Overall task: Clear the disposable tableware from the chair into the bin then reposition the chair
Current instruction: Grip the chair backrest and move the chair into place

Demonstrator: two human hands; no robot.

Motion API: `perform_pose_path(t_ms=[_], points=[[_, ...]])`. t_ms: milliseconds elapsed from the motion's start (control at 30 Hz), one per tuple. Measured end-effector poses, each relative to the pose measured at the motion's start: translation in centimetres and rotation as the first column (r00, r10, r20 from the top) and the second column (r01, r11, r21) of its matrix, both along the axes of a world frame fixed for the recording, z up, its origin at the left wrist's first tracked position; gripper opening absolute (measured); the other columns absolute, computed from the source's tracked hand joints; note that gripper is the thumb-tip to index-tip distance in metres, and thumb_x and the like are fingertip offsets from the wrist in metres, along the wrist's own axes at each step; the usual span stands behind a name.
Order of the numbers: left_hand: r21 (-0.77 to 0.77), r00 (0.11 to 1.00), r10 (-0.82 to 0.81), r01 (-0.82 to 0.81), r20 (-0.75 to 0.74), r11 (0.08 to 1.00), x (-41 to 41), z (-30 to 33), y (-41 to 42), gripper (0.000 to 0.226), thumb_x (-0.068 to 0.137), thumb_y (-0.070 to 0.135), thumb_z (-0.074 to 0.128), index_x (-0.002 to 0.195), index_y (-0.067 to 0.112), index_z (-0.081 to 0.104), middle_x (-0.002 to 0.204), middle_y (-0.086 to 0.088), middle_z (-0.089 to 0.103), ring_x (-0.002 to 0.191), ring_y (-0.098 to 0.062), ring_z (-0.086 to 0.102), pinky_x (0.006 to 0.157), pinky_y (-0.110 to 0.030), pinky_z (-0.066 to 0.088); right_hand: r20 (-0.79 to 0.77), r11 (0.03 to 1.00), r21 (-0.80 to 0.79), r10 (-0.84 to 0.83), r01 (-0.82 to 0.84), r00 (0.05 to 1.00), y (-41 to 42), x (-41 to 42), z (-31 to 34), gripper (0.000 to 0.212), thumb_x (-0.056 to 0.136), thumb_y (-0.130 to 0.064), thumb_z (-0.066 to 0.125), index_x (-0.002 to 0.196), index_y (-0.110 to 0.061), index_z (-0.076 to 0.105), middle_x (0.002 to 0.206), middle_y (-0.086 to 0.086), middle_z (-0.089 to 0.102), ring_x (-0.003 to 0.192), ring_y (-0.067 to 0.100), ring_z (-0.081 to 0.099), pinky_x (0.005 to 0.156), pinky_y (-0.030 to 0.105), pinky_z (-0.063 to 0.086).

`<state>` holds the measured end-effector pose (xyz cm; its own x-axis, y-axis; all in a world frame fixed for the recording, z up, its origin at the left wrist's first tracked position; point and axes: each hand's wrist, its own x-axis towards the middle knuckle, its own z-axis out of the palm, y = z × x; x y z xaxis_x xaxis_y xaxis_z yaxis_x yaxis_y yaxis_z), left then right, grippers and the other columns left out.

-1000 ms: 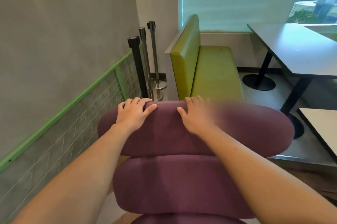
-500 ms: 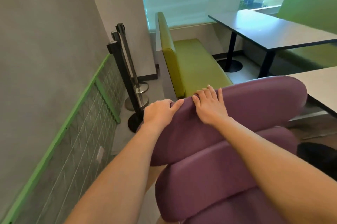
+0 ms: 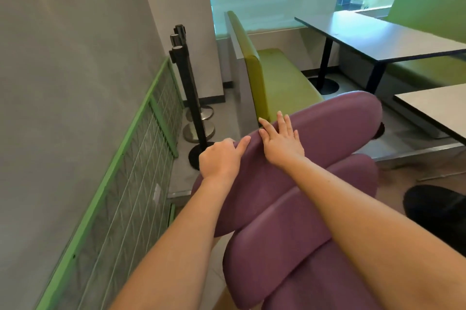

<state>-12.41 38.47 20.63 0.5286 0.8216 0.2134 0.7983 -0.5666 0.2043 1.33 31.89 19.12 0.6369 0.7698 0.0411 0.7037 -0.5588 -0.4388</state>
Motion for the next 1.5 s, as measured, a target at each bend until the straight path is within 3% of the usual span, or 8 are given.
perform_pose_path(t_ms=[267,467,733,867,967,1133,1367,1500], points=[[-0.047,0.993,0.116,-0.115,0.023,0.992,-8.6,0.3,-4.3,0.064,0.097,0.064,0.025,0.114,0.017,0.065,0.110,-0.011,0.068,0.106,-0.034,0.061,0.078,-0.037,0.042,-0.173,0.995,0.065,0.090,-0.080,0.981,-2.3,-8.0,0.0,0.043,0.103,-0.050,0.017,0.145,-0.050,0.024,0.161,-0.003,-0.021,0.147,0.021,-0.023,0.114,0.058,0.015],[-0.108,0.988,0.156,-0.154,0.010,0.982,-13.3,0.6,-8.5,0.063,0.099,0.059,0.023,0.119,0.012,0.060,0.115,-0.012,0.066,0.109,-0.033,0.060,0.080,-0.038,0.041,-0.215,0.981,0.098,0.186,-0.168,0.959,-4.6,-12.0,-0.6,0.043,0.103,-0.049,0.017,0.145,-0.047,0.026,0.161,-0.001,-0.022,0.147,0.022,-0.024,0.118,0.054,0.004],[-0.354,0.995,0.097,-0.099,-0.021,0.930,-18.9,0.5,-10.8,0.067,0.096,0.066,0.022,0.126,0.013,0.049,0.124,-0.010,0.061,0.114,-0.032,0.056,0.082,-0.038,0.038,-0.330,0.963,0.228,0.215,-0.144,0.919,-8.6,-18.5,-0.2,0.043,0.104,-0.043,0.019,0.145,-0.039,0.032,0.162,-0.001,-0.018,0.147,0.022,-0.021,0.119,0.046,-0.002],[-0.624,0.970,0.057,0.105,0.235,0.775,-20.6,0.5,-10.1,0.061,0.092,0.064,0.042,0.123,0.012,0.047,0.125,-0.009,0.059,0.111,-0.027,0.057,0.092,-0.038,0.043,-0.481,0.929,0.367,0.147,0.046,0.864,-9.7,-23.1,-1.6,0.049,0.105,-0.040,0.019,0.154,-0.036,0.014,0.162,-0.003,-0.016,0.148,0.018,-0.019,0.119,0.038,-0.005],[-0.763,0.883,0.166,0.270,0.439,0.587,-21.1,0.5,-10.0,0.059,0.088,0.055,0.059,0.125,0.013,0.043,0.123,-0.009,0.058,0.103,-0.021,0.060,0.086,-0.036,0.049,-0.662,0.875,0.408,0.085,0.262,0.745,-10.9,-27.4,-3.0,0.054,0.105,-0.042,0.018,0.154,-0.031,-0.002,0.162,-0.007,-0.014,0.148,0.011,-0.017,0.119,0.035,-0.008],[-0.840,0.836,0.192,0.445,0.514,0.309,-21.7,0.0,-9.3,0.063,0.084,0.044,0.071,0.137,0.025,0.043,0.121,0.002,0.063,0.101,-0.018,0.066,0.079,-0.031,0.054,-0.740,0.838,0.395,0.048,0.376,0.671,-12.6,-32.7,-4.1,0.057,0.104,-0.046,0.014,0.154,-0.028,-0.007,0.161,-0.014,-0.015,0.146,0.003,-0.016,0.122,0.036,-0.008],[-0.820,0.814,0.180,0.492,0.552,0.293,-22.3,0.8,-10.5,0.038,0.095,0.023,0.057,0.133,0.021,0.053,0.109,-0.003,0.069,0.095,-0.020,0.068,0.075,-0.031,0.054,-0.736,0.860,0.370,0.041,0.351,0.675,-14.8,-33.9,-3.1,0.062,0.104,-0.046,0.024,0.155,-0.020,0.001,0.163,-0.006,-0.004,0.149,0.007,-0.003,0.121,0.030,-0.001],[-0.809,0.776,0.251,0.507,0.579,0.298,-23.5,0.1,-12.1,0.039,0.092,0.020,0.059,0.131,0.020,0.056,0.112,-0.007,0.070,0.095,-0.022,0.069,0.080,-0.034,0.056,-0.739,0.904,0.344,0.093,0.255,0.668,-17.6,-34.2,-2.5,0.101,0.084,-0.065,0.057,0.156,-0.021,0.002,0.163,-0.007,0.002,0.149,0.010,0.006,0.121,0.033,0.008]])
